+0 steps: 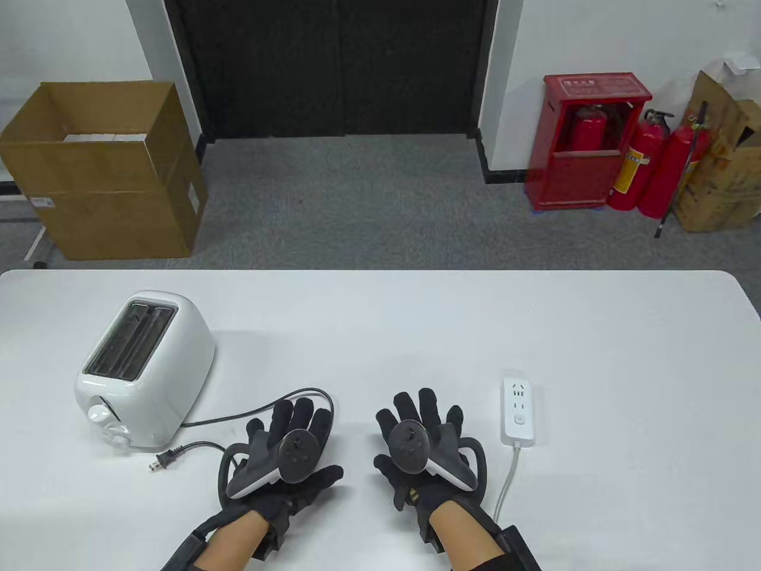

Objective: Plug the toaster into the power strip

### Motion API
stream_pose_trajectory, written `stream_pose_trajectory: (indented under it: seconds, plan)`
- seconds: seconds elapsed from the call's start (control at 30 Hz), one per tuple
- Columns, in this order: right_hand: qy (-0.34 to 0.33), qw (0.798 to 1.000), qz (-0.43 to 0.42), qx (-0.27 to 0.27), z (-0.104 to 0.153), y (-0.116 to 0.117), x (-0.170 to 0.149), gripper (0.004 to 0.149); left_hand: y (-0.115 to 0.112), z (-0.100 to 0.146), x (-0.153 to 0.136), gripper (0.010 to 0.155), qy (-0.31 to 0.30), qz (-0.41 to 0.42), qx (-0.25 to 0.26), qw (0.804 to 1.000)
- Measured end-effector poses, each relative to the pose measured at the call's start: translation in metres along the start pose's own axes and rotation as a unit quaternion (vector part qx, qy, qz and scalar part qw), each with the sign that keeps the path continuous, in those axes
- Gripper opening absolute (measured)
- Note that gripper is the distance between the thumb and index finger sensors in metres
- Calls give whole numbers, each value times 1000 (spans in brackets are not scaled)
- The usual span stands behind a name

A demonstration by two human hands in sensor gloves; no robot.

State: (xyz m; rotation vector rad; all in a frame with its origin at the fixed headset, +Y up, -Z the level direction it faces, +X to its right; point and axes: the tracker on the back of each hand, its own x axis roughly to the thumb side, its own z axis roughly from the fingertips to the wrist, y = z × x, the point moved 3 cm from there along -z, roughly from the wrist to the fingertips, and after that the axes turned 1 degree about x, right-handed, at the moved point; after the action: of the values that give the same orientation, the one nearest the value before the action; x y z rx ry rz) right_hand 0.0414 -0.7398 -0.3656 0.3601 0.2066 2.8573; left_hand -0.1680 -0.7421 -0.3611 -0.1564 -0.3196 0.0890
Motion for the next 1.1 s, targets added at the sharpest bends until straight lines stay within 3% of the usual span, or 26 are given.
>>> stream_pose_trajectory:
  seconds: [0.67,0.93,1.1]
  plan:
    - [36,999,-24,-19,-3,-6,-10,73,0,0,-2,90,3,1,9,1000]
    - [122,986,-61,-92,3,-28,-48,74,0,1,-4,90,5,-2,12,1000]
    - [205,965,-83,-141,10,-39,-90,75,0,1,-4,89,5,-4,11,1000]
